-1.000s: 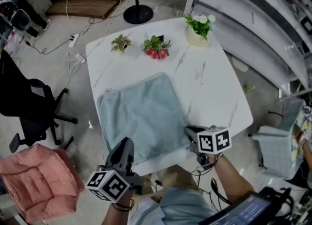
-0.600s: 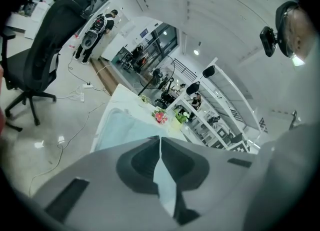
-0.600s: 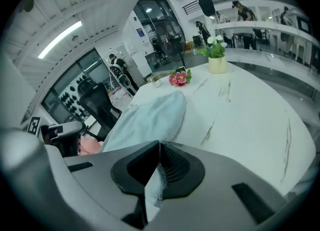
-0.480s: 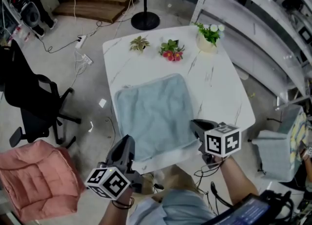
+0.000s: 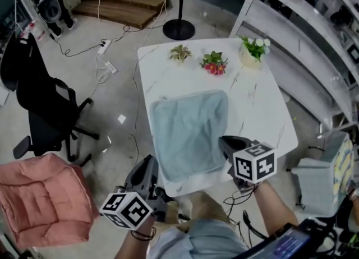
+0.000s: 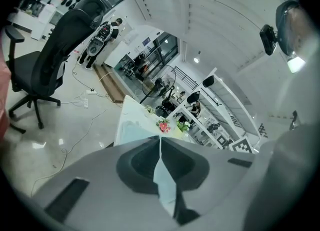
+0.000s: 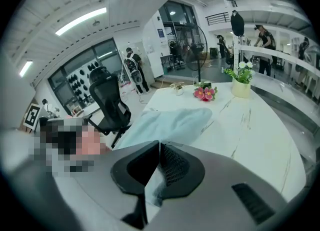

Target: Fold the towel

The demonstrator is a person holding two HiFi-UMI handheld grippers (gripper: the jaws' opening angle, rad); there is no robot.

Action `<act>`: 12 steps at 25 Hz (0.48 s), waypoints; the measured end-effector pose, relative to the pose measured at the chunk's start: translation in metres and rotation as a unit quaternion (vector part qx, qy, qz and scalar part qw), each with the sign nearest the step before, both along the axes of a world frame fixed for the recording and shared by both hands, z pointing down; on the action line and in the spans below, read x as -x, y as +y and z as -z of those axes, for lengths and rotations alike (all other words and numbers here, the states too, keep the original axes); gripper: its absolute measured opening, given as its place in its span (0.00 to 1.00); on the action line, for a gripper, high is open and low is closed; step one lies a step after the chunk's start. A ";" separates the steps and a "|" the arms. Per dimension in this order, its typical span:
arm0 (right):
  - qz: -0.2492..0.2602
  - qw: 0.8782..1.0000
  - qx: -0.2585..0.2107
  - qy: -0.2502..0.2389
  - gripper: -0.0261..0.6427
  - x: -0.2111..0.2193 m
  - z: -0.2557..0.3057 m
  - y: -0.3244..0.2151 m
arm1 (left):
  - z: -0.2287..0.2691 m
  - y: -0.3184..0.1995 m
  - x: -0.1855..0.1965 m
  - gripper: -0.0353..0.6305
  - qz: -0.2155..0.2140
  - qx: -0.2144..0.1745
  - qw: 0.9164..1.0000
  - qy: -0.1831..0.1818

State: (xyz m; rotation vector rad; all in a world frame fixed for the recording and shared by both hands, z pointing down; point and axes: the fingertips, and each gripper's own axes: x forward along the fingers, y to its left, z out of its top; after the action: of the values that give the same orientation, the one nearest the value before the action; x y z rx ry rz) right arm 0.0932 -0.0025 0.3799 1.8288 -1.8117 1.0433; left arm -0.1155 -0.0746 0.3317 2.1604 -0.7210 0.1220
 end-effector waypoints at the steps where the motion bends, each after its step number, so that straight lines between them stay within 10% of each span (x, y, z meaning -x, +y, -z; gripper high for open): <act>1: 0.006 1.000 0.000 0.004 0.08 0.005 0.001 -0.003 | 0.000 -0.001 0.005 0.07 0.003 -0.001 1.000 0.000; 12: 0.071 0.997 0.003 0.040 0.08 0.063 -0.002 -0.027 | -0.003 -0.006 0.049 0.07 0.028 -0.001 1.000 0.005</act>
State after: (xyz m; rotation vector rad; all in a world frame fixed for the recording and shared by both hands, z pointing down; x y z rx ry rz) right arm 0.0303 -0.0291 0.3820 1.6865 -1.8580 0.9106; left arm -0.1642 -0.0811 0.3342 2.1383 -0.7757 0.0805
